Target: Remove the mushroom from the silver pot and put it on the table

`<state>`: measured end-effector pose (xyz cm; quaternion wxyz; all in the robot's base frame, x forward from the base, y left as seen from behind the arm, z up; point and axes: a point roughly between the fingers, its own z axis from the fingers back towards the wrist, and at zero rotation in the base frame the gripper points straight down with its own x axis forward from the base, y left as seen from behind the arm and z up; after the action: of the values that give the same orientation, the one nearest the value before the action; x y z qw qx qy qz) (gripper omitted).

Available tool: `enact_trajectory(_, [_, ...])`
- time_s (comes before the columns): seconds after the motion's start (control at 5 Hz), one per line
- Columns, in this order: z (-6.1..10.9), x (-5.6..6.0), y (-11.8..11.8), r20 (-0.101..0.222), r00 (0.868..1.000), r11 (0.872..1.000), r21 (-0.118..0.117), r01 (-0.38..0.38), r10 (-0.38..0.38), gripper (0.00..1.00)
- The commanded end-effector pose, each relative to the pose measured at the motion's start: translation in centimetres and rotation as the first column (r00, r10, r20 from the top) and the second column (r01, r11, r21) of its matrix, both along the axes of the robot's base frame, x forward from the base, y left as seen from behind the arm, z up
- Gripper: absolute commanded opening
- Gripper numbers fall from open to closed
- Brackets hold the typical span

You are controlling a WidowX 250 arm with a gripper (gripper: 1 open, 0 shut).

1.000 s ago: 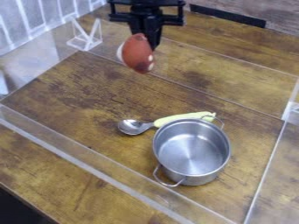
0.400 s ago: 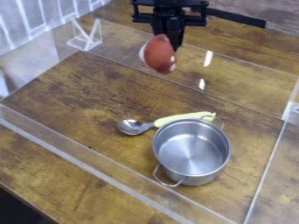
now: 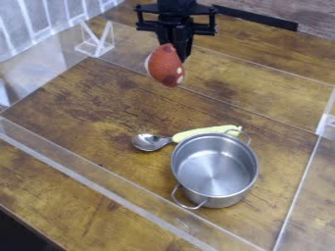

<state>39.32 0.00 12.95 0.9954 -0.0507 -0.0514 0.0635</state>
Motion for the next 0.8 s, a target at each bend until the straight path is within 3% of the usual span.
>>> enact_trajectory(0.0, [3.9,0.9,0.3,0.107,0.994,1.0,-0.002,-0.002,0.002,0.0])
enact_trajectory(0.6, [2.2,1.4,-1.9,0.112,0.993,0.999,-0.028,0.03,-0.027,0.0])
